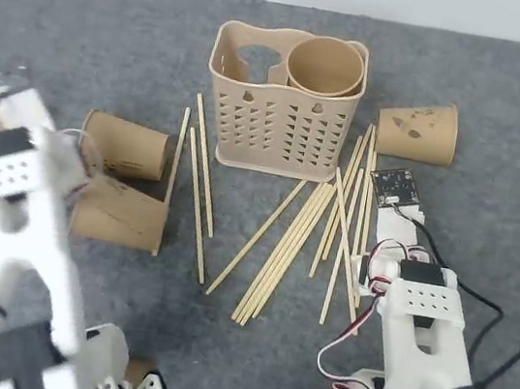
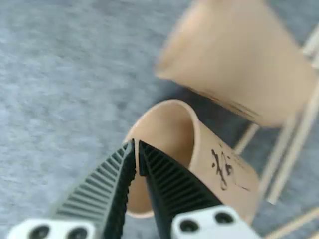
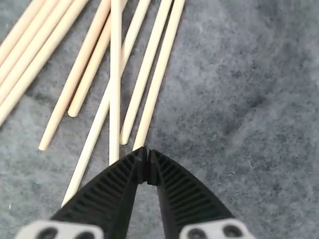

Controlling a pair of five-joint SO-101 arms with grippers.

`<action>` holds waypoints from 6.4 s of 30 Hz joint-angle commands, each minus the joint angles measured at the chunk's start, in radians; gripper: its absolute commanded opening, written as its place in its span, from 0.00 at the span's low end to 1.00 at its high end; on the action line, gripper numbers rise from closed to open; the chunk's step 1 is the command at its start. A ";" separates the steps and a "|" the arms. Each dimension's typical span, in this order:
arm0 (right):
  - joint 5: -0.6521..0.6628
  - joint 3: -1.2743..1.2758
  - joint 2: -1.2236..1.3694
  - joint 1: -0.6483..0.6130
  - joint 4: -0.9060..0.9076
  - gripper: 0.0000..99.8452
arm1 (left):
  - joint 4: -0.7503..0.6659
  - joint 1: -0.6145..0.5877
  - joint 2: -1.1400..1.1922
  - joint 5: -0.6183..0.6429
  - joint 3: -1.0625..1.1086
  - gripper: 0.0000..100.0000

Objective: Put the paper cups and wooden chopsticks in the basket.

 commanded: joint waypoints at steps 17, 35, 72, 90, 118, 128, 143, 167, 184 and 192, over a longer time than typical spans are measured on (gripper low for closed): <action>0.040 -0.008 -0.004 0.016 -0.016 0.01 | 0.123 0.463 -0.038 -0.060 -0.050 0.01; 0.044 -0.006 -0.002 0.016 -0.016 0.01 | 0.269 0.497 -0.080 -0.146 -0.331 0.16; 0.044 -0.006 -0.001 0.016 -0.016 0.01 | 0.278 0.427 -0.072 -0.190 -0.337 0.01; 0.044 -0.006 -0.001 0.016 -0.018 0.01 | 0.129 0.637 -0.063 0.304 -0.990 0.01; 0.046 0.005 -0.001 0.016 -0.051 0.01 | 0.400 0.717 0.807 0.376 -1.799 0.01; 0.046 0.005 -0.001 0.016 -0.051 0.01 | 0.448 0.717 0.847 0.267 -1.817 0.26; 0.046 0.006 -0.001 0.016 -0.044 0.01 | 0.473 0.344 0.471 0.261 -1.664 0.23; 0.046 0.008 -0.001 0.013 -0.041 0.01 | 0.048 -0.083 0.431 0.137 -0.633 0.23; 0.046 0.023 -0.012 0.008 -0.044 0.01 | -0.189 0.051 0.428 0.141 -0.380 0.19; 0.046 0.023 -0.012 0.007 -0.042 0.01 | -0.183 0.126 0.420 0.141 -0.380 0.01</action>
